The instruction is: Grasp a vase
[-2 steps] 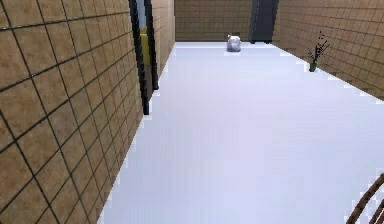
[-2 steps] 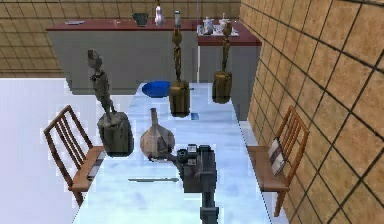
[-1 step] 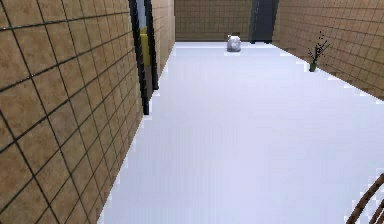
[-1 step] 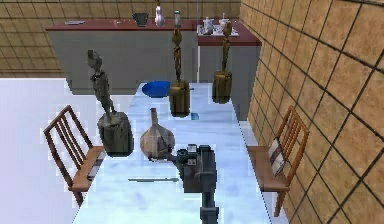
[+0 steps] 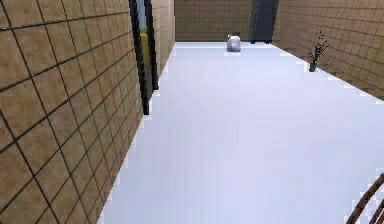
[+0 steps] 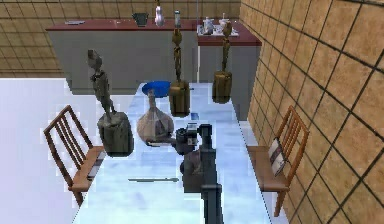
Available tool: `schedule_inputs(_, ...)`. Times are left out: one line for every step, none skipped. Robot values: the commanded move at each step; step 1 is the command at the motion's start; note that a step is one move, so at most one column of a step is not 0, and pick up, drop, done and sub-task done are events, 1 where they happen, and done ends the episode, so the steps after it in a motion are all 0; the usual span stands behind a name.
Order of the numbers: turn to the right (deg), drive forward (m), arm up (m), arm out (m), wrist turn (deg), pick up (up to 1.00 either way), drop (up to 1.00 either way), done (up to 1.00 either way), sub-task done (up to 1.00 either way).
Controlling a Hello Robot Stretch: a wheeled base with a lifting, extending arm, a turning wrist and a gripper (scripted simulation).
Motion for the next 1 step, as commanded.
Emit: schedule_inputs(0.0,0.00,0.00,0.00,0.0,0.00,0.00,1.00,0.00)
